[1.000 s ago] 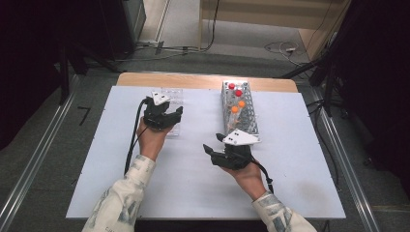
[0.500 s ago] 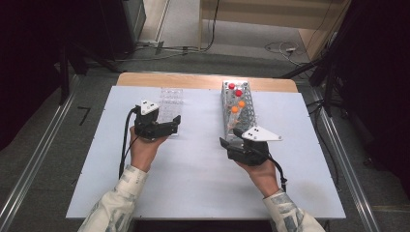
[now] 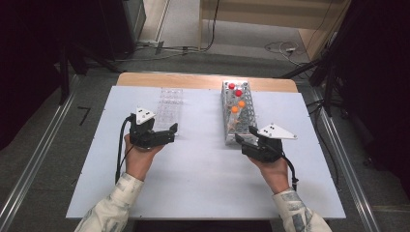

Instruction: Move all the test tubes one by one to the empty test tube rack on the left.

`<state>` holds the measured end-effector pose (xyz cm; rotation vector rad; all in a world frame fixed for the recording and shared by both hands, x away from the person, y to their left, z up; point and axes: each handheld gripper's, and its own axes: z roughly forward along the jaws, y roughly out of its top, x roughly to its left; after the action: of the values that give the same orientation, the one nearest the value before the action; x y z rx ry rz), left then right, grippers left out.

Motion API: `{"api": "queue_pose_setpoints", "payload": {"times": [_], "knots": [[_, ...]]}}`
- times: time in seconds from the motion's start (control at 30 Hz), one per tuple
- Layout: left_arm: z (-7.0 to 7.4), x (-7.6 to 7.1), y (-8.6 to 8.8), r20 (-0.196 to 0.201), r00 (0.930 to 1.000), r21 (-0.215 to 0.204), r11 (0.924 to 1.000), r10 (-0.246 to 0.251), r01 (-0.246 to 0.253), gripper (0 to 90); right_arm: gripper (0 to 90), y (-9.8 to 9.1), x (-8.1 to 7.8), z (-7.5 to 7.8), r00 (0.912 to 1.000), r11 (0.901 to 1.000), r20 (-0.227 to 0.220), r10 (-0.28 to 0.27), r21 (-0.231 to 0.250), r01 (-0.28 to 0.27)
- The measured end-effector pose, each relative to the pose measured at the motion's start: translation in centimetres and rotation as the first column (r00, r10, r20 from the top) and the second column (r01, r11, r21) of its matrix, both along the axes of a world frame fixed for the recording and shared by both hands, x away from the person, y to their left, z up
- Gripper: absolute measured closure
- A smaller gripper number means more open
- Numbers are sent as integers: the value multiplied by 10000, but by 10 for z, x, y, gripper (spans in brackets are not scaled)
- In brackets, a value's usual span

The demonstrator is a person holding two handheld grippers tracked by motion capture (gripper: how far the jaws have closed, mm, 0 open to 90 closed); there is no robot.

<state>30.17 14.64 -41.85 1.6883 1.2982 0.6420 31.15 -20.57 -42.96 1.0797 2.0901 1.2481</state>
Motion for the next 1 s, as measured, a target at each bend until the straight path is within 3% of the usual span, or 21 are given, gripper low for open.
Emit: {"api": "queue_pose_setpoints", "payload": {"times": [0.33,0.67,1.0], "knots": [[2,-1,4,28,10000,-395,9992,45,-44,125,385,-17,14,-10,9973,9973,-126,-727,-111,725],[3,-1,4,53,10000,-360,9993,67,-65,128,434,-27,35,-18,9893,9894,-237,-1441,139,1445],[2,0,4,11,10000,-307,9995,81,-81,132,521,-28,53,-28,9840,9845,-362,-1745,132,1751]]}}
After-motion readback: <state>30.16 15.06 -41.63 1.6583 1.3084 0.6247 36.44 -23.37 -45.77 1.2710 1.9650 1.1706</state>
